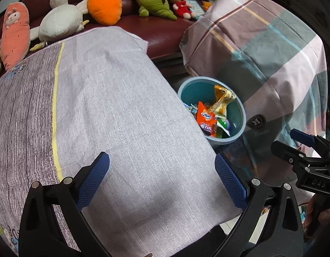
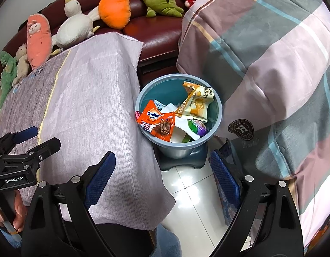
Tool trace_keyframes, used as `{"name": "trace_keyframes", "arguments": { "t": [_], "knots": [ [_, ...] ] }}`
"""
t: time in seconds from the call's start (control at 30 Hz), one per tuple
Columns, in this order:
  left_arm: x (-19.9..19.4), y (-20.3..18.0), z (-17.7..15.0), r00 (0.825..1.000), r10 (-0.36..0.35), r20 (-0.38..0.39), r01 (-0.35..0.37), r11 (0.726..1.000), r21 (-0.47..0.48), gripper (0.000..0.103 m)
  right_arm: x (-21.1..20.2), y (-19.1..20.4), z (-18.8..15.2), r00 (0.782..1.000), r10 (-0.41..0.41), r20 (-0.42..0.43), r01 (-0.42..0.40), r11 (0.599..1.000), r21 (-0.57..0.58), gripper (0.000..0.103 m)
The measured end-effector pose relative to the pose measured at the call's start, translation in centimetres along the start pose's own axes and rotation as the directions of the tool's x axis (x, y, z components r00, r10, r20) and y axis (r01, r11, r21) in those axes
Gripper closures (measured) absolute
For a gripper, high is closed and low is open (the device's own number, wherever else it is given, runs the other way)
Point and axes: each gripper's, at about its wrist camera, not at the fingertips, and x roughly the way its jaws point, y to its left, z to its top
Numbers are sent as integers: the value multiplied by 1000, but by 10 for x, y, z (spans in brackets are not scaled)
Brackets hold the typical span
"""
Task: Collect trash
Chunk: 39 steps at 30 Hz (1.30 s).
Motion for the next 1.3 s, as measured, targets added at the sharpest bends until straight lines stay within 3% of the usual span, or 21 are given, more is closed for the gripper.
{"name": "trace_keyframes", "arguments": {
  "t": [0.73, 1.3],
  "knots": [
    [21, 22, -4, 999, 2, -41, -4, 999, -54, 4, 22, 9, 3, 999, -4, -42, 2, 1000, -30, 17],
    [27, 10, -8, 997, 80, -17, -80, 997, -3, 4, 38, 6, 4, 998, 2, -65, -2, 1000, -13, 17]
  ]
}}
